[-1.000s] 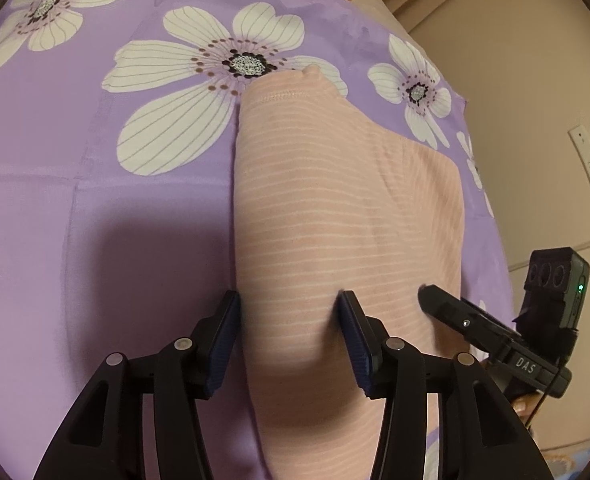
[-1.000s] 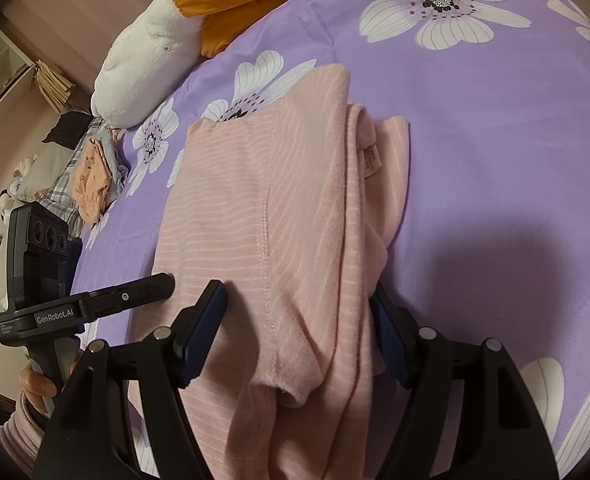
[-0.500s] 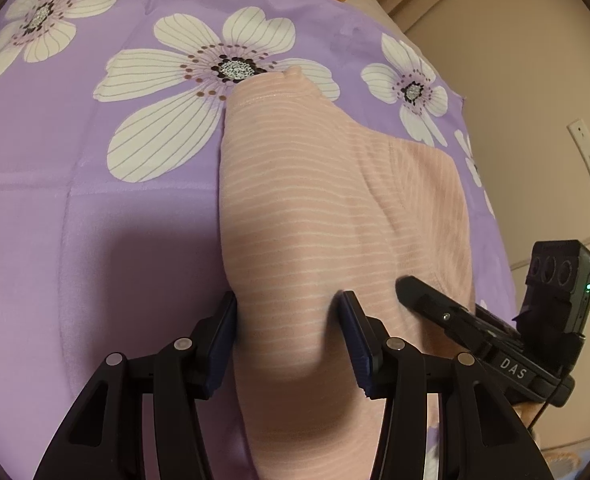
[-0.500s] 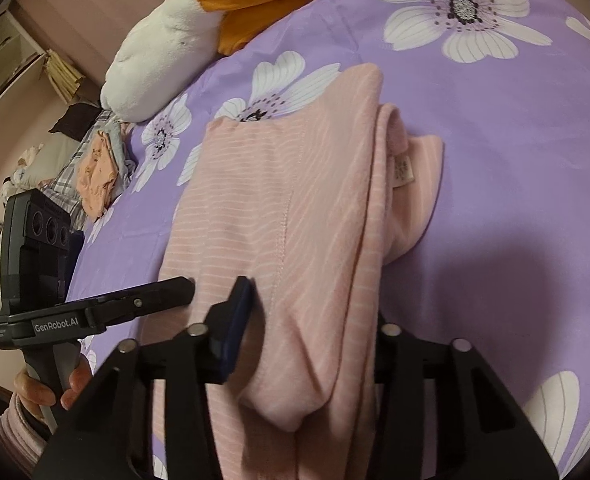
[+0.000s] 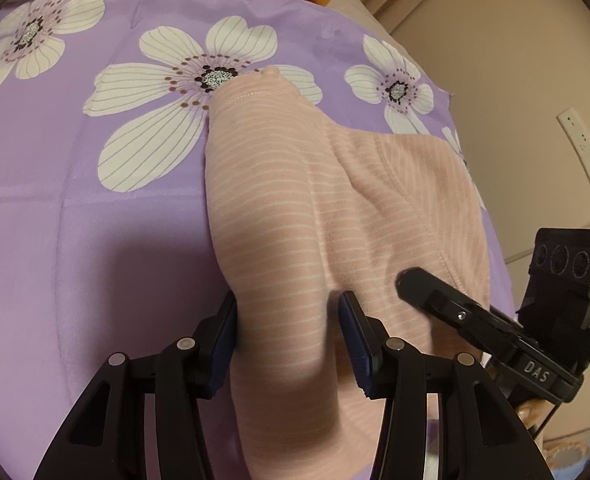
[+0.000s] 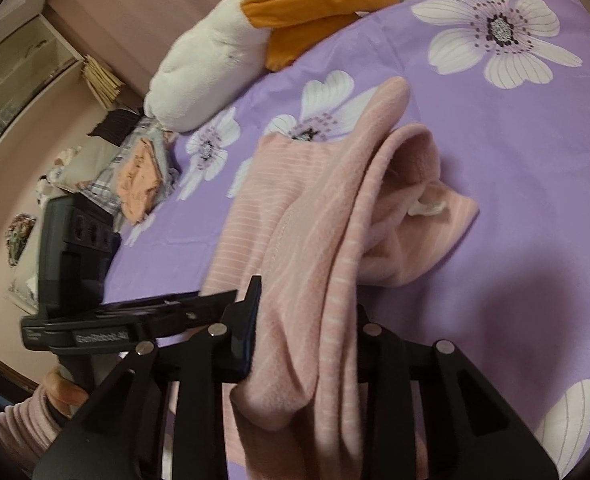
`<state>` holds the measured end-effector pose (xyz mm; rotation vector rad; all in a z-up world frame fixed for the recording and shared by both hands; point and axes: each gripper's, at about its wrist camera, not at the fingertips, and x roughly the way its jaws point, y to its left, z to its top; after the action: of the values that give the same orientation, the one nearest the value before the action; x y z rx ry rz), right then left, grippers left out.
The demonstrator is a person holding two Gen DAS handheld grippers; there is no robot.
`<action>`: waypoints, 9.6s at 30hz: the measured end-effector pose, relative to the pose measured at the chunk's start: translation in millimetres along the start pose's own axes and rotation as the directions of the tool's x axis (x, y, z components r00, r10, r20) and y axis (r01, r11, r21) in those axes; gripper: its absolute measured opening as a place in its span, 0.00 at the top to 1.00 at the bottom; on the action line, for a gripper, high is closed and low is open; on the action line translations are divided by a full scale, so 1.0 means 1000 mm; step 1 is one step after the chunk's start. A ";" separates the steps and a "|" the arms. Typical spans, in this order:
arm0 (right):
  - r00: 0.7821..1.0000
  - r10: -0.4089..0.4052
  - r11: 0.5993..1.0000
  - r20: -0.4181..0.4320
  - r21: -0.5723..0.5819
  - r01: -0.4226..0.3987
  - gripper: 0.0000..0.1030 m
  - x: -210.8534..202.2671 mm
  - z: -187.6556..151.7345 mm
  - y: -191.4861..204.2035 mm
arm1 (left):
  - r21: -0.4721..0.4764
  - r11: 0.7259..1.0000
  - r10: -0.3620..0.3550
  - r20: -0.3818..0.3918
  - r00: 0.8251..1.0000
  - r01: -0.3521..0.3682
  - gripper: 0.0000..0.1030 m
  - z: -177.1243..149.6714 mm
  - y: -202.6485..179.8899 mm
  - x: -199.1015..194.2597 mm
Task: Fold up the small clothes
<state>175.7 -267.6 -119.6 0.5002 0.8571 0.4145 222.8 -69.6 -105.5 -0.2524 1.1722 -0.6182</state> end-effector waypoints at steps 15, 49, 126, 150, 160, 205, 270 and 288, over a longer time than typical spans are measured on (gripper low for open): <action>1.000 -0.001 1.000 0.004 0.010 0.001 0.71 0.002 0.001 0.001 | 0.014 1.000 0.020 0.004 1.000 -0.020 0.54 -0.001 -0.002 -0.004; 0.995 -0.086 0.992 -0.050 0.090 0.090 0.41 0.005 -0.005 -0.027 | 0.019 0.998 0.058 -0.009 0.998 -0.058 0.40 -0.007 0.002 0.003; 0.991 -0.050 0.984 -0.125 -0.176 0.028 0.69 0.114 -0.010 0.130 | -0.044 0.964 0.266 0.164 0.950 -0.262 0.73 -0.031 0.097 -0.090; 0.984 -0.043 0.997 -0.172 -0.077 0.030 0.60 0.120 -0.014 0.111 | -0.058 0.969 0.245 0.144 0.959 -0.239 0.70 -0.035 0.105 -0.089; 0.986 -0.039 0.998 -0.163 -0.048 0.032 0.59 0.115 -0.016 0.106 | -0.059 0.969 0.246 0.147 0.958 -0.240 0.70 -0.038 0.106 -0.094; 0.986 -0.103 0.995 -0.134 -0.004 0.103 0.53 0.096 -0.021 0.092 | -0.069 0.951 0.308 0.184 0.933 -0.300 0.70 -0.066 0.101 -0.126; 0.977 -0.208 0.973 -0.042 -0.108 0.203 0.63 0.077 -0.011 0.113 | -0.036 0.937 0.348 0.185 0.919 -0.348 0.70 -0.089 0.090 -0.131; 0.975 -0.187 0.960 -0.121 -0.232 0.155 0.69 0.050 -0.075 0.124 | -0.020 0.937 0.346 0.202 0.916 -0.349 0.70 -0.102 0.069 -0.141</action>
<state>127.8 -122.3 -121.1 0.1896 0.9708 0.3836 116.7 80.3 -68.8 -0.0850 0.9828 -0.2806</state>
